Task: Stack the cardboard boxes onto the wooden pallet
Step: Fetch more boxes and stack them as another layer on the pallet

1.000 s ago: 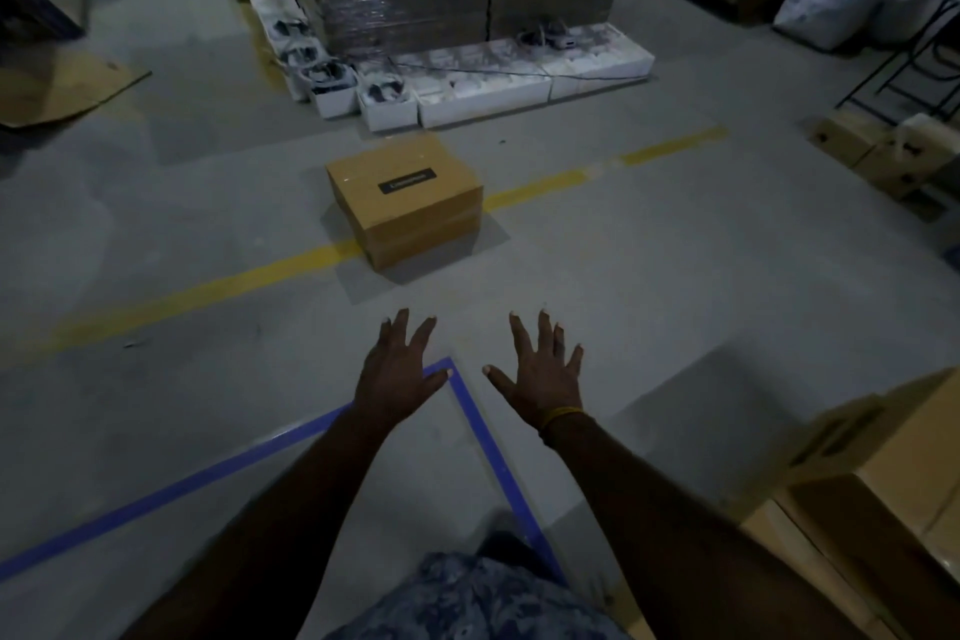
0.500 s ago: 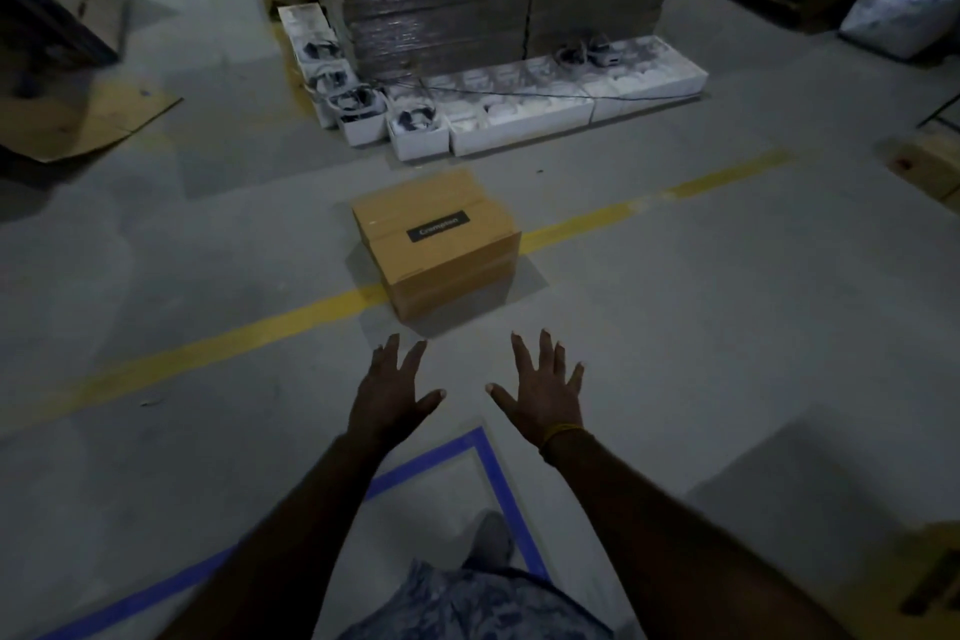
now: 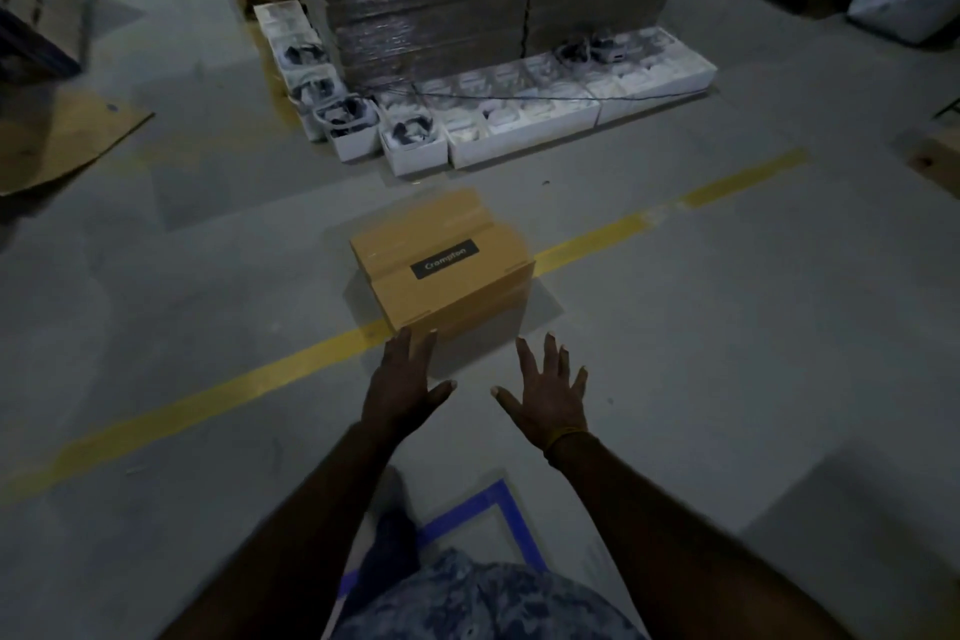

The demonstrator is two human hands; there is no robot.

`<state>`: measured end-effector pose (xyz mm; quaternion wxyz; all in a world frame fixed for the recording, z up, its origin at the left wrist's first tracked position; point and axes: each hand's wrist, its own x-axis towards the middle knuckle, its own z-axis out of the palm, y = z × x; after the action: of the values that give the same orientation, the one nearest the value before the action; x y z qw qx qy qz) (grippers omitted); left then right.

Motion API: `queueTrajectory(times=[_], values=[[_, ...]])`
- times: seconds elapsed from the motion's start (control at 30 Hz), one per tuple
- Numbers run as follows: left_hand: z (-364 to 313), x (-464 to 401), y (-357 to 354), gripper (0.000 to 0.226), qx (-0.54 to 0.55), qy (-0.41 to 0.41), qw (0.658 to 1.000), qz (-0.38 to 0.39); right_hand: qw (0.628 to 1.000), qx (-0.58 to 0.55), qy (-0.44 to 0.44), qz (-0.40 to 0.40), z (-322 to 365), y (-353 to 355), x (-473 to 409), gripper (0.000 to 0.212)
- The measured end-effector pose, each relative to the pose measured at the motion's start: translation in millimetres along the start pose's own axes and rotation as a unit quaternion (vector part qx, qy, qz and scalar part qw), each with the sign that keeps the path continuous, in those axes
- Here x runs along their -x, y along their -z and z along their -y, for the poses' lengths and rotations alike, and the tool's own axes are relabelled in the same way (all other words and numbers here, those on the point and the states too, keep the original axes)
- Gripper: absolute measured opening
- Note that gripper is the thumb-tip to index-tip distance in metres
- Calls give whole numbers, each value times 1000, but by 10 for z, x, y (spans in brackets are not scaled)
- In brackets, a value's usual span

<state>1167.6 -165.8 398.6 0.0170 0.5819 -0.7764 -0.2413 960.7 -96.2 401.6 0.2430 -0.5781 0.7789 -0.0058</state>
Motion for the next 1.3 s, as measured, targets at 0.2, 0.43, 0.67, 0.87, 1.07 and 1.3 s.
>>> queueTrajectory(times=[0.2,0.43,0.67,0.87,1.07,1.3], values=[[435,-1015,361,84,-34,-40,998,42,999,-6,-49,-9,520,156,-776,85],[660,-2004,656,83,-76,-109,987,90,992,-54,-111,-16,953,307,-1420,86],[549,-2874,595,82,-82,-116,981,130,988,-77,-133,-2,815,399,-2086,83],[529,-3691,415,91,-74,-92,982,148,987,-70,-141,24,597,326,-2921,84],[879,-4608,-138,80,-80,-88,980,160,984,-94,-152,12,524,-259,-3666,85],[1601,-5713,-1368,82,-45,-83,980,173,983,-45,-178,16,497,-1598,-4680,79]])
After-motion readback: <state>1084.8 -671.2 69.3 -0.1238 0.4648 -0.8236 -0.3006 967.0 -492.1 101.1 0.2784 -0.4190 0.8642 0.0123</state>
